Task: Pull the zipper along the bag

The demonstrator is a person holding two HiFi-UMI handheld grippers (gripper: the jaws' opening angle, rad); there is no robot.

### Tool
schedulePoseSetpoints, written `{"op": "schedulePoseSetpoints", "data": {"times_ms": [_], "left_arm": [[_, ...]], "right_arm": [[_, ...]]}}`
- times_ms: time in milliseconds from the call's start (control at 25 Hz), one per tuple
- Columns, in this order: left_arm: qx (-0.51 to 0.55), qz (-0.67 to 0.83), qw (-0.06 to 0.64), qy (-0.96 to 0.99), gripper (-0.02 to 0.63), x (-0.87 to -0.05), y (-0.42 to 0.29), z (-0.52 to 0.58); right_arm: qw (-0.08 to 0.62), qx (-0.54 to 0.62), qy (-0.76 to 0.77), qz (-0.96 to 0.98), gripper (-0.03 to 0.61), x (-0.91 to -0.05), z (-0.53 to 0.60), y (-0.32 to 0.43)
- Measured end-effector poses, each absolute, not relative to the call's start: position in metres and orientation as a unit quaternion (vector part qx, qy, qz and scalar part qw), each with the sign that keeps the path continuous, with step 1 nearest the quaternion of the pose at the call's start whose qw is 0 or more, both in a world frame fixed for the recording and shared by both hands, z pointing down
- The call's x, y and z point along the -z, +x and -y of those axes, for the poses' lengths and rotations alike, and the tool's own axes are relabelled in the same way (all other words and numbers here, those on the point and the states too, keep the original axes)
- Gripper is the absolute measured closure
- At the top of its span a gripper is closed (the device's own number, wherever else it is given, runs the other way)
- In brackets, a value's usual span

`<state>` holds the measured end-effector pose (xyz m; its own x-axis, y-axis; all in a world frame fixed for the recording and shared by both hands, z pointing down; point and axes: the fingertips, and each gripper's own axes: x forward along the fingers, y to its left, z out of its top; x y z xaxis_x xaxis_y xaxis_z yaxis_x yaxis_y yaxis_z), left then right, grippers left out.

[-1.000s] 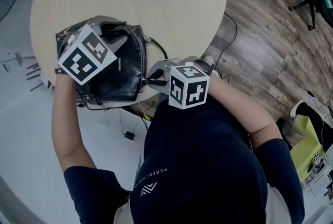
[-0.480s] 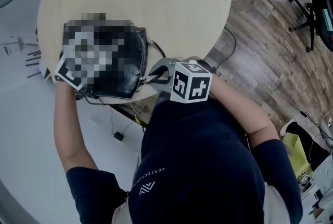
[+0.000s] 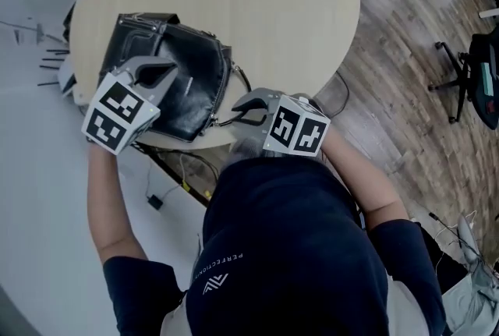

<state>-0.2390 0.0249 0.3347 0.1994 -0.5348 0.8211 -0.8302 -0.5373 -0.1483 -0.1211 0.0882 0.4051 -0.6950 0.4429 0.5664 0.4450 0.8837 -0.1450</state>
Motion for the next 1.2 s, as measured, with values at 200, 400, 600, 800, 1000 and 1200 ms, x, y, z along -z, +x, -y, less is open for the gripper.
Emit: {"op": "schedulePoseSetpoints", "data": {"times_ms": [200,400,600,800,1000,1200], "left_arm": [[-0.411,0.505,0.179,0.738,0.595,-0.338,-0.235,-0.045],[-0.369,0.553,0.187,0.723,0.595,-0.338,-0.227,-0.057],[-0.315,0.611,0.189,0.702,0.595,-0.333,-0.222,-0.068],[-0.283,0.669,0.187,0.661,0.595,-0.328,-0.219,-0.083],[-0.239,0.724,0.2,0.616,0.595,-0.324,-0.221,-0.101],[-0.199,0.751,0.219,0.59,0.595,-0.325,-0.219,-0.114]], "right_arm": [[0.299,-0.005,-0.227,0.927,0.541,-0.403,-0.078,-0.122],[0.288,-0.006,-0.218,0.932,0.574,-0.399,-0.069,-0.127],[0.283,0.002,-0.213,0.935,0.575,-0.394,-0.058,-0.134],[0.28,0.022,-0.185,0.942,0.577,-0.389,-0.05,-0.139],[0.269,0.022,-0.169,0.948,0.577,-0.384,-0.049,-0.14],[0.255,-0.003,-0.15,0.955,0.577,-0.374,-0.047,-0.14]]}}
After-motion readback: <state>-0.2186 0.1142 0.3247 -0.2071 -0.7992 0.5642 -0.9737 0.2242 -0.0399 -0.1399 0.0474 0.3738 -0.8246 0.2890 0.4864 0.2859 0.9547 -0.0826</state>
